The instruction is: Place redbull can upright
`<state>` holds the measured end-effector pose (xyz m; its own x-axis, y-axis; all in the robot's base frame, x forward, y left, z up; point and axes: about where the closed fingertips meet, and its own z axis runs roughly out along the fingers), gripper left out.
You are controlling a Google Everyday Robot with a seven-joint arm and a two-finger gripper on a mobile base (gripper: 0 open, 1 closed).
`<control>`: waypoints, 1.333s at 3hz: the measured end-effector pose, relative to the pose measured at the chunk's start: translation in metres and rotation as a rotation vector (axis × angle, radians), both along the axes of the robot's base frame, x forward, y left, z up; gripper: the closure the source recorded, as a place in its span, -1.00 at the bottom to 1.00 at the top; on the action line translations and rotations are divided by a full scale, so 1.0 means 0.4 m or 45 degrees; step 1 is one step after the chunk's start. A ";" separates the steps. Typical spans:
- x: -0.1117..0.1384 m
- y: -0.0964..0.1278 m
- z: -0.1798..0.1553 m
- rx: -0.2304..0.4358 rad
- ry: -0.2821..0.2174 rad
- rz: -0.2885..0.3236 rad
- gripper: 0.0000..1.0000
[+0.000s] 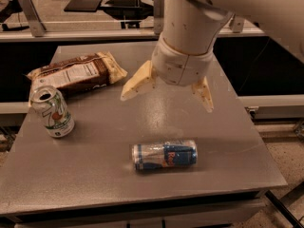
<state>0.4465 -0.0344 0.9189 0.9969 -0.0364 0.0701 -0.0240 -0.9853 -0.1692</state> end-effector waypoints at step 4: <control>-0.088 0.052 -0.040 -0.197 -0.064 0.708 -1.00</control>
Offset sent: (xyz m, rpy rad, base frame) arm -0.0209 0.0123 0.0063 -0.0756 -0.0436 0.2156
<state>0.4112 -0.0136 0.9029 0.8586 0.5062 0.0809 0.5085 -0.8610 -0.0095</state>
